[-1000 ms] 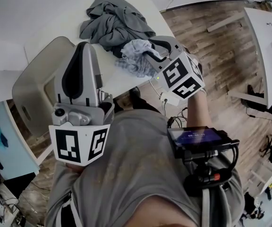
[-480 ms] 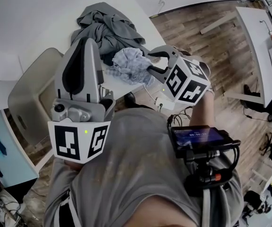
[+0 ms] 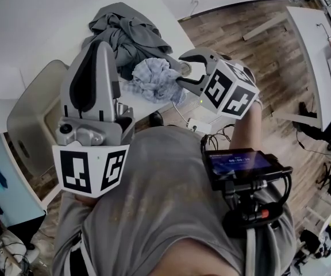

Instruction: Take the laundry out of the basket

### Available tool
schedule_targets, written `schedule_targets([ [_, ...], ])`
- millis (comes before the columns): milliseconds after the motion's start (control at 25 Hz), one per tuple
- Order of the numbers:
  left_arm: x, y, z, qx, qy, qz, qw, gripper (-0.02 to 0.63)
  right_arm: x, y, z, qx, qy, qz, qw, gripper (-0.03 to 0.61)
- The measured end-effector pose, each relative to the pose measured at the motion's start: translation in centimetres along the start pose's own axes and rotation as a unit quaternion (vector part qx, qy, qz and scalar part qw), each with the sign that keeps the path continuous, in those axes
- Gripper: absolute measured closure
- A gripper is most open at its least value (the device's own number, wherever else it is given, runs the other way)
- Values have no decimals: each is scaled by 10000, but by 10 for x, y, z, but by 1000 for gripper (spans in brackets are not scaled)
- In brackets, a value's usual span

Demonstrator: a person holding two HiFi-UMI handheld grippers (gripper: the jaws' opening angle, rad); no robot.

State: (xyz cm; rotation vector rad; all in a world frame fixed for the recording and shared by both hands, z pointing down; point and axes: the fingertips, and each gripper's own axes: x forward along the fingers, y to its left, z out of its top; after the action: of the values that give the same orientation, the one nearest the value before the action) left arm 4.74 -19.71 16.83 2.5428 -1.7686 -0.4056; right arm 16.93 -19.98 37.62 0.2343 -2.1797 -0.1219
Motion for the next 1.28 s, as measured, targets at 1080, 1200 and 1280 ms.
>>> schedule_targets([
  [1080, -50, 48, 20, 362, -128, 1306, 9907, 604, 44, 30, 45, -771, -282, 1920, 9780, 120],
  [1200, -50, 47, 19, 352, -187, 1307, 9906, 604, 31, 36, 47, -1080, -357, 2097, 9711, 120],
  [1280, -50, 47, 20, 333, -260, 1294, 9907, 604, 22, 35, 54, -1200, -521, 2128, 9683, 120],
])
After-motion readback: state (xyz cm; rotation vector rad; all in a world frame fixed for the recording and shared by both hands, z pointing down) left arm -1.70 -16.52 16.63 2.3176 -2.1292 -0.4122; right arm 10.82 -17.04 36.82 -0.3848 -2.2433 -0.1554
